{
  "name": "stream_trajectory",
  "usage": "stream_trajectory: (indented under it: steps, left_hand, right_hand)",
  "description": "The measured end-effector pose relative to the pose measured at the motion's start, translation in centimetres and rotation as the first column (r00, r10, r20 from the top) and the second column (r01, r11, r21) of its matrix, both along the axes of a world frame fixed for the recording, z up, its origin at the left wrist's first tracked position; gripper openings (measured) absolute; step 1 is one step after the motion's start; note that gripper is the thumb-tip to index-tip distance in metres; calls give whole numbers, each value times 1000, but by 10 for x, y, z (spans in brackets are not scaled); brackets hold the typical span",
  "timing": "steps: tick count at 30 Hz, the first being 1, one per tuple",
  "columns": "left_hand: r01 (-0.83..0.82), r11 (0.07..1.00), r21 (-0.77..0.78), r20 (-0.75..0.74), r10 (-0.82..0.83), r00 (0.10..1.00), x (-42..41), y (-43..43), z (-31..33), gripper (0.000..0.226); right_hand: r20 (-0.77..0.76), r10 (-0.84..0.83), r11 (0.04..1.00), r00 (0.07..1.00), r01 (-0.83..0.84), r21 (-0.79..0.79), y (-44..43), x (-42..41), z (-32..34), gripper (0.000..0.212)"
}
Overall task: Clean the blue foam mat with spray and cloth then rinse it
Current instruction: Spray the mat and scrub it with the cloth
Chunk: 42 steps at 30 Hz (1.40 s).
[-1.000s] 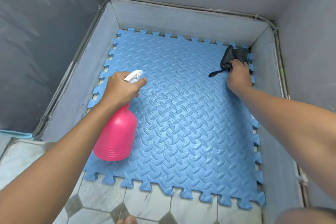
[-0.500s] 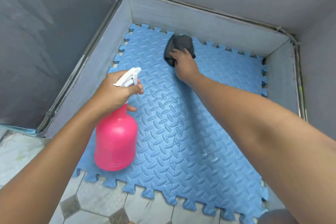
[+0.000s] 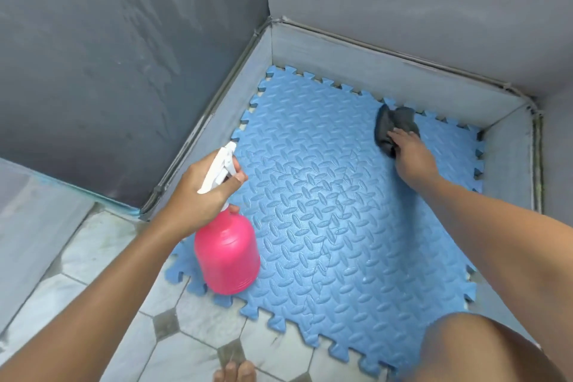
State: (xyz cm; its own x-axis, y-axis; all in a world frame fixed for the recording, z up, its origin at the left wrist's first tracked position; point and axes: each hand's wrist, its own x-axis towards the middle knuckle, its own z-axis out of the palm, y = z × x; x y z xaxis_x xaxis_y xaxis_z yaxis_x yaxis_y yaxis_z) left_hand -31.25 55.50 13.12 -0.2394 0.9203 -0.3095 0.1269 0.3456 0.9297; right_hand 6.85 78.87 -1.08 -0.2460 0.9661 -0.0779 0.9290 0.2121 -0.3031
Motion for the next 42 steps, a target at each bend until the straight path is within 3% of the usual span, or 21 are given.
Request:
stream_trajectory:
  steps: [2,5,11,14,17,20,25,31,38,40,42]
  left_hand:
    - [-37,999,22,-1,37,999,0,-10,0,18]
    - [-103,992,70,-23,105,994,1,-22,3,9]
    - [-109,978,176,-130,133,983,0,-52,13,18]
    - [4,979,204,-248,47,968,-8,-79,19,10]
    - [-87,973,215,-257,142,956,-33,-107,26,11]
    - [-296,921,253,-282,363,888,-65,-139,27,16]
    - [-532,798,282,-289,600,746,-114,-153,19,11]
    - [-559,738,379,-415,675,610,-170,-149,2,8]
    - [-531,761,373,-474,648,596,-169,-143,-10,34]
    - [-535,806,254,-477,585,656,-175,-151,-12,58]
    - [-556,831,23,-463,502,730,-184,-160,-12,95]
  right_hand:
    - [39,-114,993,993,115,-28,2,9,-1,59]
    - [25,-105,994,994,106,-40,-15,-33,10,47]
    - [-66,324,943,944,-327,-56,-108,-150,15,46]
    - [-148,519,845,842,-531,-64,-145,-195,16,43]
    - [-168,690,710,704,-704,-34,-176,-225,14,43]
    - [-169,782,604,600,-797,-32,-199,-242,4,42]
    - [-178,813,558,554,-829,-30,-213,-247,-5,45]
    - [-171,795,582,582,-811,-57,-216,-253,1,46]
    - [-148,806,570,573,-819,-65,-214,-259,11,43]
    - [-140,802,577,581,-814,-70,-215,-258,12,44]
    - [-116,798,584,591,-807,-90,-216,-259,15,47]
